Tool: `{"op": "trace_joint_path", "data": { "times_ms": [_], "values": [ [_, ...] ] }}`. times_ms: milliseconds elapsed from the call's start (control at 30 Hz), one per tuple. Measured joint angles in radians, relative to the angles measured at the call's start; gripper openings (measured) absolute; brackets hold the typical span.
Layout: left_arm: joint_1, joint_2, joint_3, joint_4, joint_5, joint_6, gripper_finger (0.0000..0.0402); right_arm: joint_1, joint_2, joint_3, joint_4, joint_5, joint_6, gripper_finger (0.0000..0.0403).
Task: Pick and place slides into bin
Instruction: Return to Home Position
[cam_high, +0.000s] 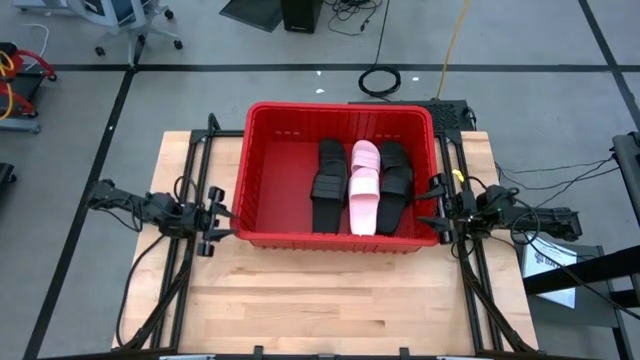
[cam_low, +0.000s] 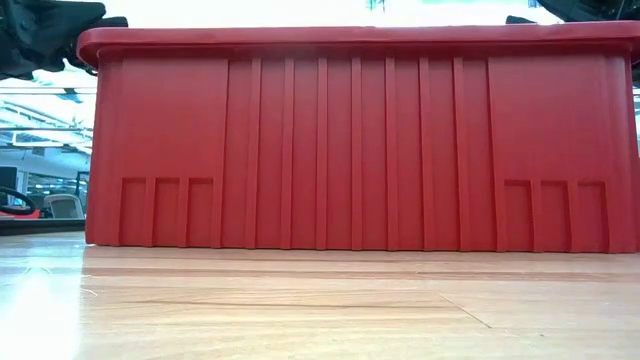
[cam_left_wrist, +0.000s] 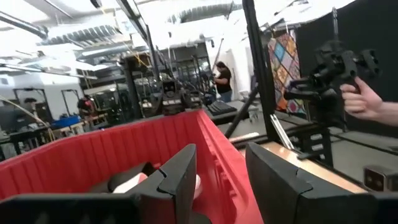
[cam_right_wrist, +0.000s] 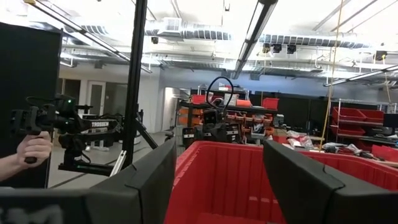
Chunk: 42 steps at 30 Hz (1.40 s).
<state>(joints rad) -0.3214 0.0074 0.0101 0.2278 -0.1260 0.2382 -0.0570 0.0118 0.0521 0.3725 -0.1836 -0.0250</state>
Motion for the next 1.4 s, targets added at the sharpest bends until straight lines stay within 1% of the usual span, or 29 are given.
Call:
{"op": "trace_joint_path", "data": {
  "times_ms": [233, 333, 400, 533, 633, 767, 867, 1133, 1267, 1333, 1400],
  "values": [
    [-0.002, -0.001, 0.005, -0.079, -0.018, -0.004, 0.0147, 0.0, 0.0, 0.0, -0.052, 0.001, -0.017, 0.0228],
    [-0.001, -0.001, 0.005, -0.085, -0.023, -0.004, 0.0147, 0.0, -0.001, 0.0, -0.096, 0.005, -0.019, 0.0227],
    [-0.001, -0.001, 0.005, -0.086, -0.024, -0.002, 0.0147, 0.0, -0.001, 0.0, -0.111, 0.024, -0.022, 0.0228],
    [-0.001, -0.001, 0.005, -0.088, -0.032, -0.005, 0.0147, 0.0, -0.001, 0.0, -0.126, 0.027, -0.034, 0.0232],
    [-0.001, 0.0, 0.002, -0.073, -0.043, -0.005, 0.0147, 0.0, -0.001, 0.0, -0.123, 0.027, -0.038, 0.0232],
    [0.0, 0.002, -0.001, -0.018, -0.044, -0.026, 0.0147, 0.0, -0.001, 0.0, -0.061, 0.026, -0.04, 0.0228],
    [0.0, 0.002, -0.001, 0.031, -0.045, -0.041, 0.0147, 0.0, 0.0, -0.001, -0.049, 0.026, -0.043, 0.0227],
    [0.0, 0.002, -0.001, 0.032, -0.04, -0.039, 0.0147, 0.0, 0.0, -0.001, -0.047, 0.027, -0.043, 0.0232],
    [0.0, 0.001, -0.001, 0.104, -0.088, -0.243, 0.0147, 0.0, 0.001, -0.001, -0.044, 0.027, -0.043, 0.023],
    [0.0, 0.002, -0.001, 0.108, -0.093, -0.292, 0.0147, 0.0, 0.001, -0.001, -0.044, 0.027, -0.041, 0.0228],
    [0.0, 0.001, -0.001, 0.112, -0.093, -0.303, 0.0147, 0.0, 0.001, -0.001, -0.039, 0.027, -0.041, 0.0227]
  ]
}}
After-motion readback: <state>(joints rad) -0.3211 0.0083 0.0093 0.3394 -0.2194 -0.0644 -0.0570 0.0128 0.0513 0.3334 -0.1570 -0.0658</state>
